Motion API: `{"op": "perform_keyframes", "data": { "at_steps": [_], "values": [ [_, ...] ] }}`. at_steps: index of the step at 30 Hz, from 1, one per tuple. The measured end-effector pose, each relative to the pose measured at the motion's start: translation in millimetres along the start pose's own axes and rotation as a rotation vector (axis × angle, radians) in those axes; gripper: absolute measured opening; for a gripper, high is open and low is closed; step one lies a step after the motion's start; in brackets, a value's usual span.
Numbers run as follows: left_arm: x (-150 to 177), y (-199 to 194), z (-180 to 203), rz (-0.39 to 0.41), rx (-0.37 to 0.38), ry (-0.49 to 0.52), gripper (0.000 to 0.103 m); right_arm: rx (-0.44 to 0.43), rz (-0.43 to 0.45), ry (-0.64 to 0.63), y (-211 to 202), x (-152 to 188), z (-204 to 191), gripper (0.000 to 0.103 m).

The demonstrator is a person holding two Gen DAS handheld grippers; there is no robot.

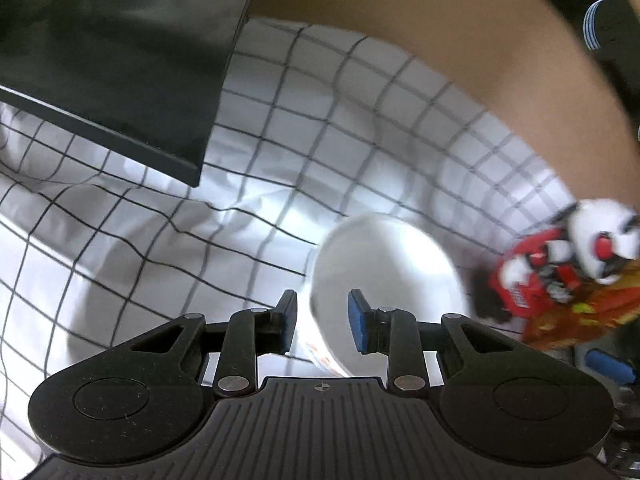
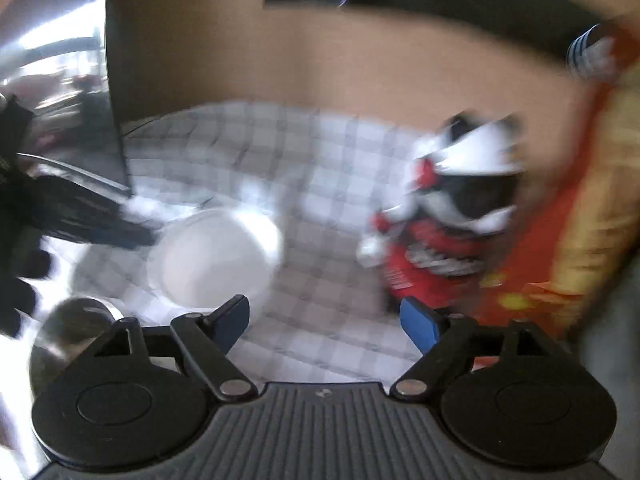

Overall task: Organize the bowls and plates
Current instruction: 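Move the left tool to the plain white bowl and grasp its rim, then carry the white bowl with the left tool and lower it into the blue bowl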

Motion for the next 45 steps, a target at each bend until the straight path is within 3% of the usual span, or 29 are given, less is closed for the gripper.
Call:
{"op": "perform_keyframes", "data": {
  "at_steps": [3,6,11,13,15,17,21,24,31,37,40,45],
  "values": [
    [-2.8,16.6,-2.0,0.0,-0.055,-0.018,0.031,-0.076,-0.071,0.136,47.5,-14.3,7.6,0.082],
    [-1.8,27.3,-3.8,-0.006,-0.046,-0.047,0.031,-0.105,-0.126,0.218,91.3,-18.5,12.0,0.07],
    [4.5,31.9,5.8,-0.035,0.038,-0.05,0.026,-0.147,-0.223,0.241,125.6,-7.9,1.9,0.023],
    [10.3,26.5,15.1,-0.023,0.047,-0.022,0.024,-0.146,-0.211,0.255,114.2,-2.0,3.8,0.023],
    [19.2,22.5,25.5,-0.038,0.104,-0.02,0.024,-0.129,-0.197,0.266,99.2,5.7,12.6,0.023],
    [31.6,23.0,38.3,-0.091,0.183,-0.043,0.023,-0.093,-0.181,0.284,78.1,15.6,27.2,0.024],
    [52.0,20.4,72.2,-0.161,0.249,0.009,0.023,-0.026,-0.154,0.307,47.2,37.7,54.8,0.024],
    [64.3,27.0,95.6,-0.196,0.237,0.08,0.023,-0.009,-0.158,0.358,35.8,57.1,74.7,0.024],
    [76.9,52.3,107.3,-0.249,0.163,0.108,0.019,-0.01,-0.158,0.477,30.9,84.0,106.4,0.024],
    [78.6,74.7,112.7,-0.281,0.157,0.114,0.02,-0.047,-0.208,0.53,62.8,91.6,110.0,0.024],
    [71.7,69.4,114.5,-0.263,0.16,0.109,0.02,-0.057,-0.206,0.508,62.6,89.5,104.9,0.024],
    [49.2,1.9,130.7,-0.13,0.224,0.163,0.023,-0.047,-0.065,0.408,7.0,58.0,87.1,0.023]
  ]
}}
Point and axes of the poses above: each gripper's, at about its wrist camera, not at the fingertips, and y roughly the way its jaws point, z to its right, x to its underside, the point moved 7 cm from there along y, roughly the way its jaws point, and after that the axes turned 4 degrees about -x, right-handed, at the moved point
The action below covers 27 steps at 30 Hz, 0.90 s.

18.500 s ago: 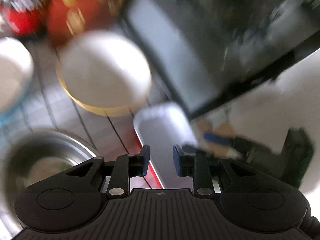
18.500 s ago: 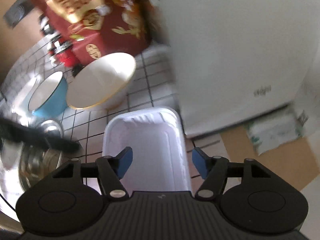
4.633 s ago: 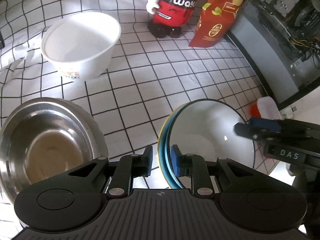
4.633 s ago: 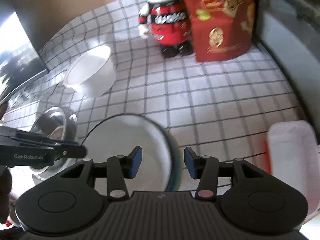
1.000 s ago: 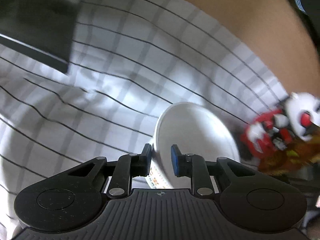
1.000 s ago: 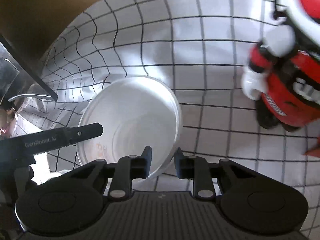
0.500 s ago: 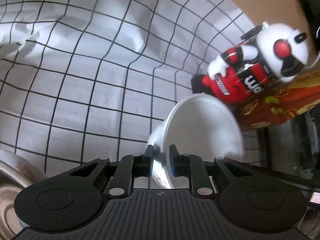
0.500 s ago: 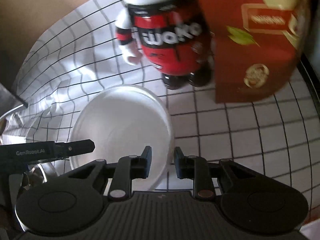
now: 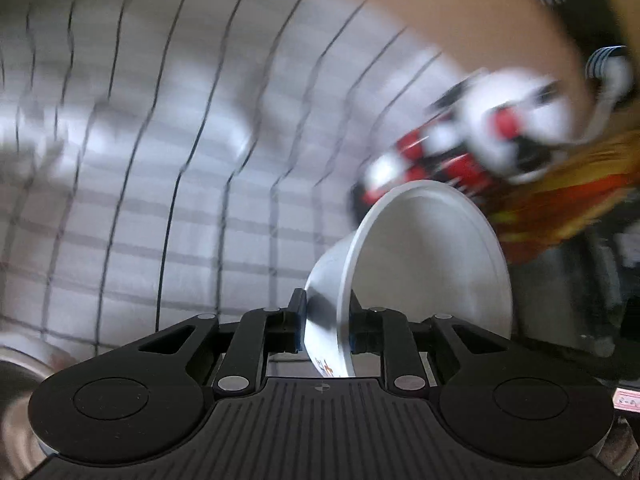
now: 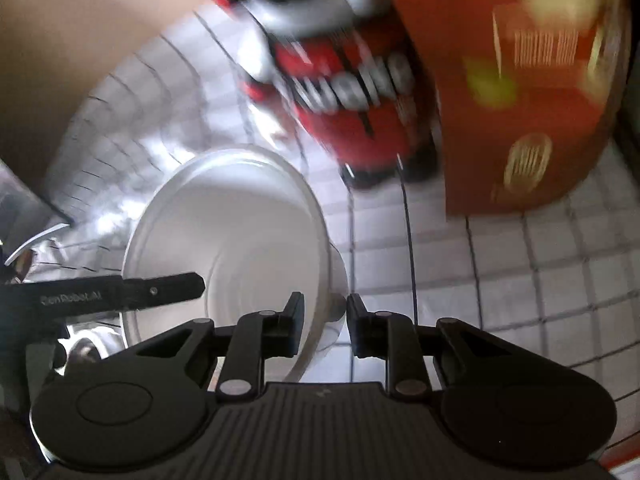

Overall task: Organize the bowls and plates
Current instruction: 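Carry the white bowl with the left tool and lower it into the blue bowl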

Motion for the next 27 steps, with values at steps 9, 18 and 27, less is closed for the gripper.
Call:
{"op": "perform_keyframes", "data": {
  "at_steps": [9,18,27],
  "values": [
    [12.0,-92.8,26.4,-0.045,0.081,0.068,0.025,-0.002,0.069,-0.107,-99.7,17.6,-59.6,0.023],
    [86.6,-74.9,10.6,-0.256,0.091,0.09,0.025,0.088,-0.049,-0.089,-94.7,80.6,-59.7,0.023],
    [115.8,-60.5,-11.0,-0.281,0.035,0.103,0.022,0.122,-0.1,-0.044,-74.2,110.5,-46.9,0.023]
  ]
}}
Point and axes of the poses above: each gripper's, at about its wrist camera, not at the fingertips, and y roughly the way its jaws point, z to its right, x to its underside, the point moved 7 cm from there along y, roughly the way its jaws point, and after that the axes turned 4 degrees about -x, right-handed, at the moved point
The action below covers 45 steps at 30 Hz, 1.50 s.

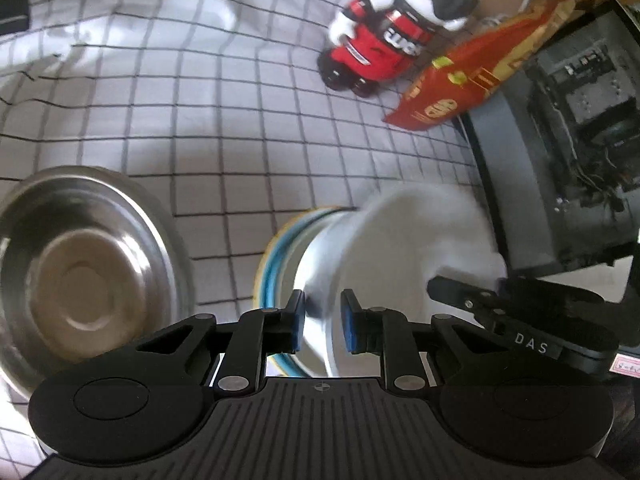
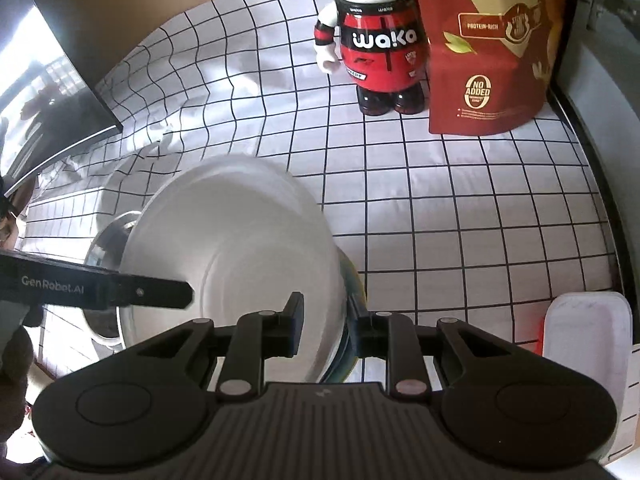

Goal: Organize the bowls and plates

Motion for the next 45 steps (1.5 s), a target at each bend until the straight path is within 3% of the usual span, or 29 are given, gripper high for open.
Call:
{"op": "perform_keyframes", "data": {
  "at_steps": [6,15,23,27,31,33,35,38,41,45],
  "values": [
    [-0.7,-11.2,-5.5,0.026,-0.021,-0.003,0.022,0.012,-0.006,0.001,4.2,2.6,1.6,0.023],
    [10.7,8.3,-5.0,-0.038,-0.029,-0.023,0.021,-0.032,-0.001,-0.021,3.3,3.1,-9.1,0.026],
    [18.9,4.8,-4.7,-0.042,0.015,-0.041,0.021,-0.016,-0.025,-0.009,7.5,8.0,-3.2,0.026],
    [22.9,-12.6,-10.2,-0.001,0.063,-0.043,0.021,0.028,0.008,-0.061,-0.5,1.3,-9.5,0.026],
    [25.9,-50.7,-41.2,0.108,0.106,-0.088,0.021,0.107,0.106,-0.134,-20.9,-19.3,-21.2,0.026],
    [27.5,-70.8,-67.4,0.183,0.05,-0.117,0.021,0.086,0.148,-0.138,-29.9,-31.5,-34.0,0.026],
    [33.1,-91.4,-102.9,0.28,-0.103,-0.128,0.021,0.033,0.171,-0.14,-33.0,-42.1,-53.7,0.026],
    [47.7,-104.4,-149.2,0.315,-0.297,-0.177,0.022,-0.066,0.162,-0.167,-20.6,-55.7,-99.0,0.028],
    [62.7,-101.3,-178.1,0.304,-0.286,-0.272,0.022,-0.137,0.082,-0.218,16.1,-66.7,-146.3,0.039],
    [70.6,-87.8,-190.5,0.315,-0.264,-0.331,0.022,-0.085,-0.057,-0.288,81.7,-75.1,-188.1,0.041]
  ]
}}
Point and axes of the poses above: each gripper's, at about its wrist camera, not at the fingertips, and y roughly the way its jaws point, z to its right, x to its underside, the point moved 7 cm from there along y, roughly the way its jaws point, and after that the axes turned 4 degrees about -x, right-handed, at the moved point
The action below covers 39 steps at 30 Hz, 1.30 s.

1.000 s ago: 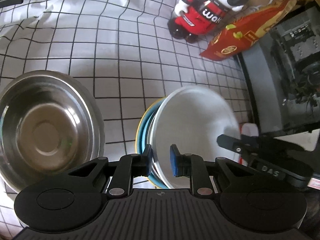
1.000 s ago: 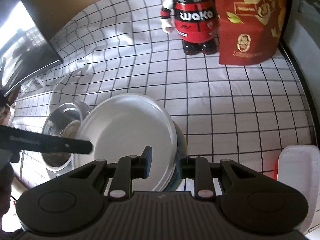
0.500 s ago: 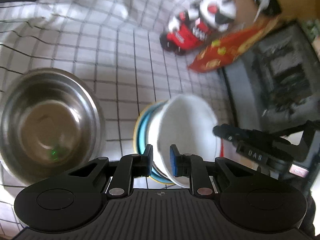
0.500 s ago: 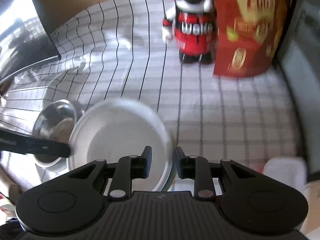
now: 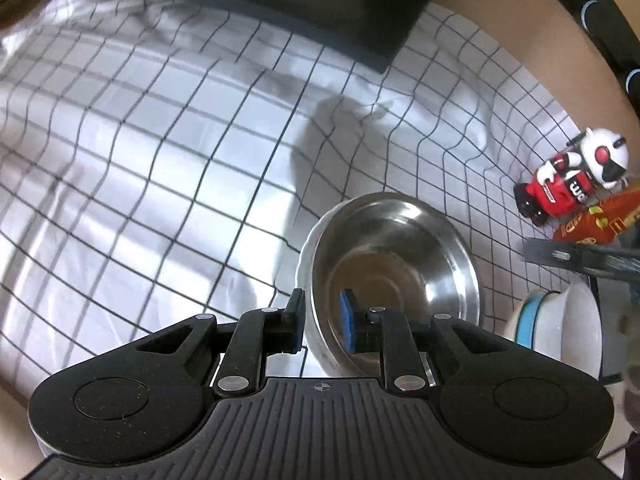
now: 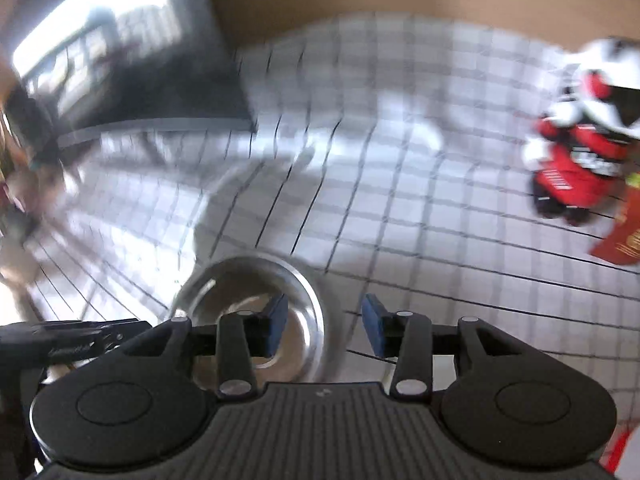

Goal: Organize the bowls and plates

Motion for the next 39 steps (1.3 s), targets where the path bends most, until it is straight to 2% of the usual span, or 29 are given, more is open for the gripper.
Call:
{"op": "perform_keyframes", "data": {
  "at_steps": [5,8,10,14,18,22,28,32,34,36,39],
  "values": [
    [11.3,19.3,-3.6,-0.004,0.001,-0.038,0.022,0.107,-0.113,-0.054,54.3,-7.9,-5.3,0.041],
    [14.2,31.4,-10.5,-0.009,0.005,-0.058,0.025,0.132,-0.165,-0.048,70.9,-4.9,-0.4,0.041],
    [13.7,34.0,-12.3,0.01,0.003,-0.065,0.026,0.135,-0.192,-0.037,79.1,-2.0,1.2,0.041],
    [17.0,44.8,-17.5,-0.018,0.032,-0.113,0.029,0.141,-0.239,-0.023,97.4,2.2,-0.3,0.042],
    [23.5,53.2,-16.4,-0.047,0.06,-0.118,0.03,0.149,-0.276,-0.015,112.1,8.7,-2.6,0.045],
    [28.9,59.4,-15.4,-0.08,0.084,-0.117,0.033,0.167,-0.279,-0.041,114.4,16.8,-7.9,0.047],
    [29.7,54.1,-26.3,-0.099,0.086,-0.125,0.041,0.114,-0.291,-0.021,108.3,34.0,-16.0,0.047],
    [26.9,52.9,-28.3,-0.122,0.106,-0.112,0.041,0.112,-0.259,-0.004,100.9,38.4,-16.6,0.046],
    [22.4,43.0,-30.6,-0.102,0.108,-0.093,0.04,0.096,-0.21,0.02,85.1,35.1,-14.0,0.046],
    [14.1,23.9,-30.6,-0.048,0.091,-0.055,0.04,0.077,-0.118,0.028,54.1,27.9,-11.5,0.046],
    [-4.3,-13.6,-22.3,0.079,0.082,-0.016,0.04,0.04,0.047,0.031,-3.9,12.9,-3.8,0.046]
  ]
}}
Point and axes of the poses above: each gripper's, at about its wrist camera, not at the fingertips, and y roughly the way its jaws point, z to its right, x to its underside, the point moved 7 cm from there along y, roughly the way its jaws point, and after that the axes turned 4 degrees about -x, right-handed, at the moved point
